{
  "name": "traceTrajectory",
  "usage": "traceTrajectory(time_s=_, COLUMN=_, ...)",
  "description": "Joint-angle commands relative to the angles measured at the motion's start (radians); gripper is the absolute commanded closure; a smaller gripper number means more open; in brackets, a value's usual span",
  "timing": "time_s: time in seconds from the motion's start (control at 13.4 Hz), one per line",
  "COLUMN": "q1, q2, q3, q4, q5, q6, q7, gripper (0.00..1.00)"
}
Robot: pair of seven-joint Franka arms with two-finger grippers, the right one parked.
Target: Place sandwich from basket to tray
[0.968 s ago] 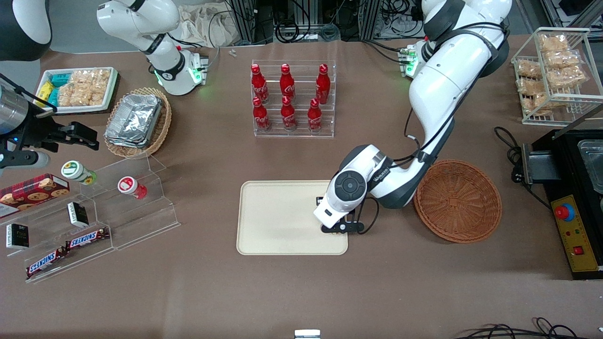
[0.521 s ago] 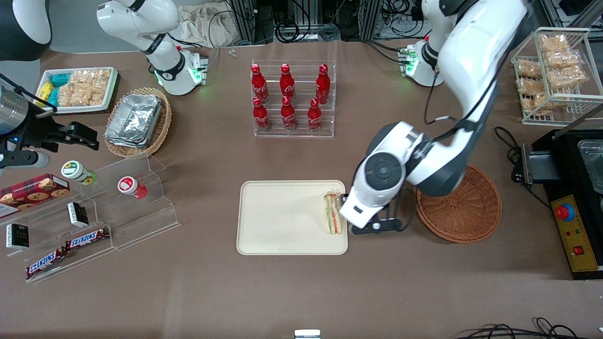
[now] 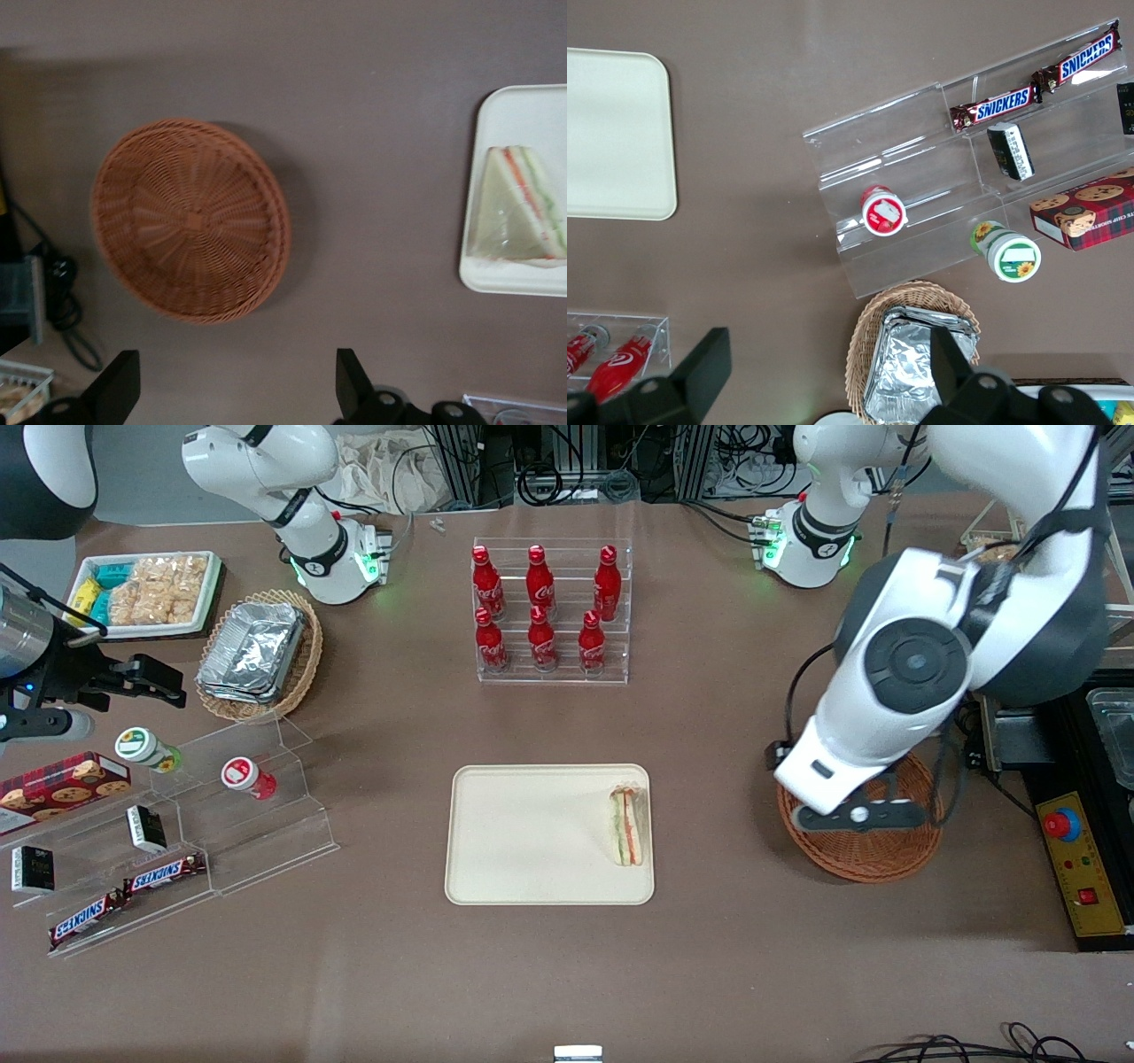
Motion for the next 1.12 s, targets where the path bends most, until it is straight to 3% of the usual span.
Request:
traceTrajectory(time_s=0.0, q1=0.062, q2=-0.052, q3=-0.003, q4=-0.051, q5=-0.017, q6=-0.023, q7=0.030, gripper=0.00)
traceTrajectory(time_s=0.37, q1=0.118, q2=-0.077, q3=0.002, q4=-0.062, q5=-0.017, q6=-0.049, q7=0.127, gripper=0.00)
traceTrajectory(time_s=0.52, q1=0.142, q2=-0.101, q3=0.008, q4=-0.062, q5=-0.035, q6=-0.058, q7=0.248, gripper=0.00)
traceTrajectory(time_s=0.82, q1=-0.030, q2=-0.166, q3=0.371, q4=-0.063, q5=-0.197, q6=-0.054, q7=0.377, gripper=0.00)
traceTrajectory(time_s=1.04, q1=-0.020, q2=-0.171, q3=0.385, q4=-0.070, q5=-0.210, q6=-0.057, q7=0.417, gripper=0.00)
